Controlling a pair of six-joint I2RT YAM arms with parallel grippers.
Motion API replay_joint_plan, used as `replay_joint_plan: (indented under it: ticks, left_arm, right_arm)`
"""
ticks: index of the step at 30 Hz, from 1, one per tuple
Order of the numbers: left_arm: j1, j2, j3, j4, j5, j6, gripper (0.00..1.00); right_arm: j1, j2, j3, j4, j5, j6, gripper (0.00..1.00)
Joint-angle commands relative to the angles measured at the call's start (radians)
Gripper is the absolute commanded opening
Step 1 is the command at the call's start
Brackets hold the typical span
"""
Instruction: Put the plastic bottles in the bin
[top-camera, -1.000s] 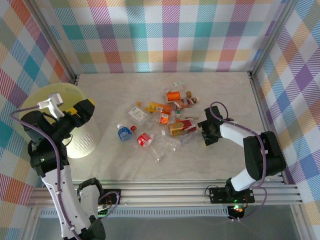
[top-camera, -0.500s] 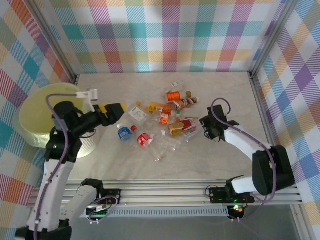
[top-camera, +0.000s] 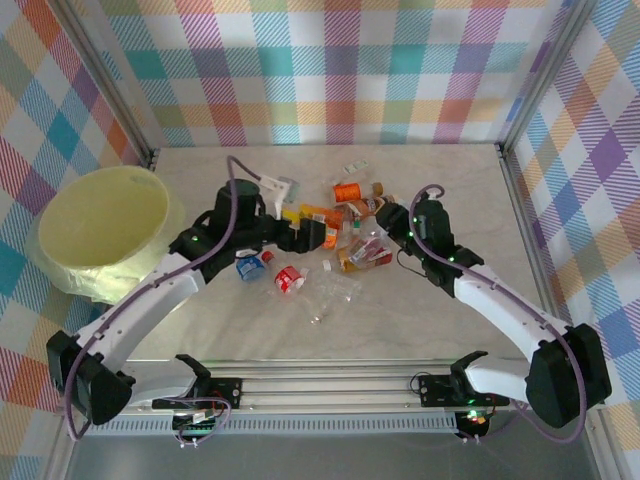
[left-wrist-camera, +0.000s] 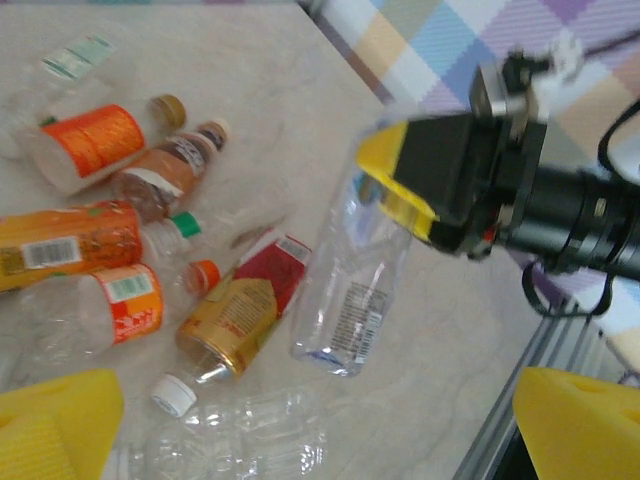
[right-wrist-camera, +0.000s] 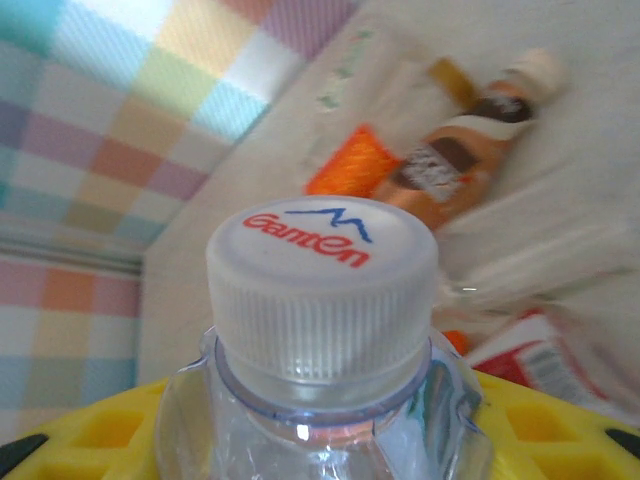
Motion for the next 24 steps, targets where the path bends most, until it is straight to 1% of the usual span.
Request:
replay_joint_plan:
  ticks: [1,4,11,12,15,16,17,19,24]
  left_arm:
    - [-0.036,0.047,0.038,0.031,-0.010,0.079,1.00]
    - [-0.051,0.086,0.046,0.042,0.013,0.086,1.00]
    - [-0.052,0.156,0.071,0.048,0.127,0.092,0.99]
    - [-0.054,0.166,0.078,0.049,0.125,0.094,0.98]
    - [-0.054,0.182,0.083,0.048,0.064,0.082,0.96]
    - [-0.054,0.185,0.083,0.048,0.068,0.082,0.96]
    - [-0.054,0.184,0.080,0.088,0.087,0.082,0.95]
    - [-0.054,0.188,0.076,0.103,0.117,0.076,0.91]
    - [-0.054,0.180,0.054,0.111,0.095,0.065,0.76]
  right_arm:
    - [0.023,0.026,0.040,0.179,-0.122,-0.034,0.47]
    - [0.043,0.038,0.050,0.240,-0.175,-0.045,0.48]
    - [0.085,0.070,0.075,0.334,-0.309,-0.044,0.49]
    - [0.092,0.075,0.078,0.346,-0.322,-0.044,0.49]
    - [0.119,0.087,0.080,0.391,-0.335,-0.033,0.50]
    - [0.127,0.093,0.082,0.406,-0.334,-0.027,0.50]
    - [0.135,0.100,0.085,0.416,-0.339,-0.026,0.50]
    - [0.143,0.117,0.098,0.432,-0.365,-0.026,0.51]
    - [0.161,0.144,0.127,0.446,-0.409,-0.034,0.53]
